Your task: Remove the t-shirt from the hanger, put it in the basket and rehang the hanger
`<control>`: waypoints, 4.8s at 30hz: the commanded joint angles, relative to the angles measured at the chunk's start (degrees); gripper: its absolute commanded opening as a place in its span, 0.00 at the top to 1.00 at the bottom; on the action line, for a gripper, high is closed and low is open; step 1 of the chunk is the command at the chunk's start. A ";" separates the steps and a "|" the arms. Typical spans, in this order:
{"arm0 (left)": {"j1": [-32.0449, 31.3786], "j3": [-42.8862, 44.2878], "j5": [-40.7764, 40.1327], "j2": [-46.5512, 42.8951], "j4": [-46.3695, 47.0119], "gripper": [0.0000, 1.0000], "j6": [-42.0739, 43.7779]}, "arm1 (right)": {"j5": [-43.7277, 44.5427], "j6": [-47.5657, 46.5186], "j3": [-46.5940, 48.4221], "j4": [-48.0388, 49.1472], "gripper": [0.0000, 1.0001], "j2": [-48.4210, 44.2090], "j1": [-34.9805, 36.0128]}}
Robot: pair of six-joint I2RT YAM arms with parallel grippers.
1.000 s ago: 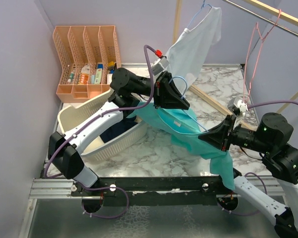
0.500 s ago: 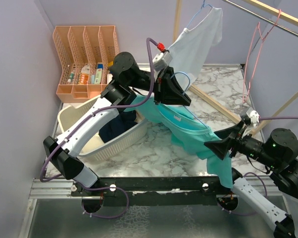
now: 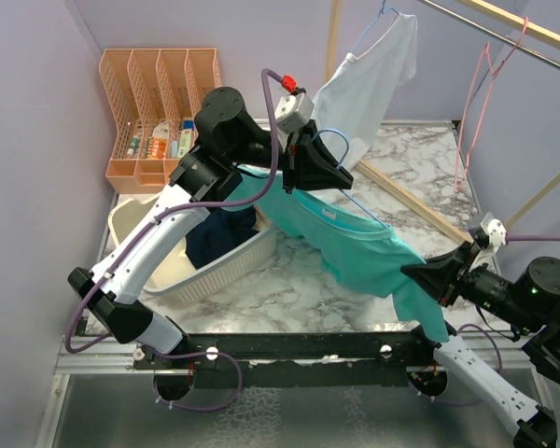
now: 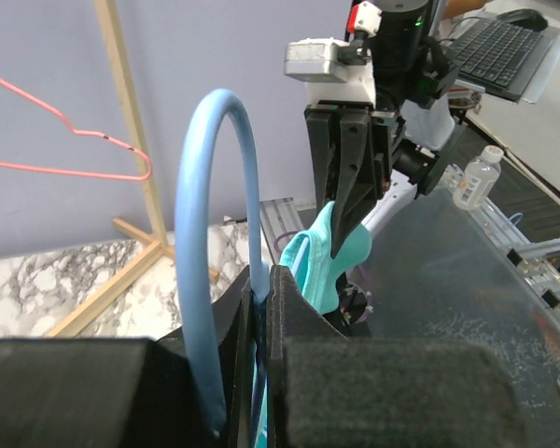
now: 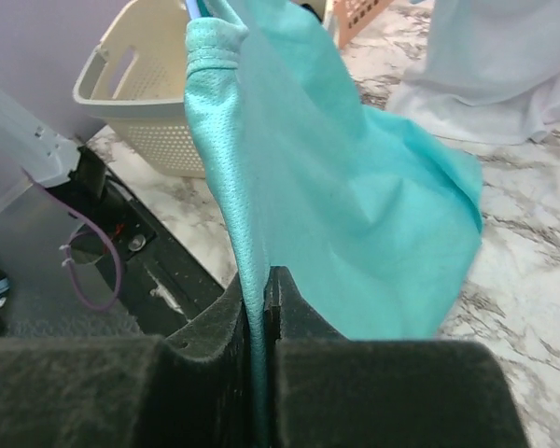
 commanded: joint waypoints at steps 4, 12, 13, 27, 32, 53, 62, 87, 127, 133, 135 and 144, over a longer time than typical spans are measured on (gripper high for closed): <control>1.07 2.04 -7.51 -5.31 -6.48 1.00 7.31 | 29.13 5.32 3.69 -8.95 0.99 -0.05 -0.12; 1.33 3.51 -11.75 -6.24 -9.34 1.00 10.47 | 24.53 5.40 2.70 -7.50 0.99 -0.74 -0.03; 1.33 3.38 -11.68 -6.06 -9.15 1.00 10.34 | 21.88 4.74 2.22 -6.55 0.98 -0.95 -0.05; 1.42 4.15 -12.29 -6.13 -10.76 1.00 11.40 | 13.32 1.95 2.15 -4.93 0.98 -0.67 -0.03; 1.42 2.98 -12.82 -7.72 -10.81 1.00 11.65 | 37.48 10.77 2.97 -8.79 0.99 0.36 -0.03; 1.51 4.08 -21.83 -15.44 -15.54 1.00 17.01 | 59.48 30.71 5.95 -22.69 0.99 -0.75 1.64; 1.51 -1.71 -17.58 -13.60 -4.15 1.00 7.25 | 44.19 18.59 2.96 -8.87 0.98 -3.67 1.91; 0.52 -12.40 -1.50 -4.99 11.24 1.00 -7.45 | 1.84 -1.90 18.20 4.14 0.49 13.27 1.91; -0.15 -15.78 -26.37 -10.31 -5.36 0.33 7.86 | 17.36 3.48 21.53 -18.36 0.99 14.79 1.91; -0.13 -19.92 -33.67 -13.70 -10.35 0.33 11.27 | 21.50 6.51 27.72 -21.19 0.99 18.08 1.91; -0.18 -21.17 -34.74 -14.43 -11.05 0.33 11.65 | 22.37 7.06 31.63 -22.72 0.99 19.43 1.91; -0.21 -25.92 -35.93 -16.30 -9.98 0.33 11.29 | 24.22 8.14 35.82 -16.92 0.99 17.20 1.88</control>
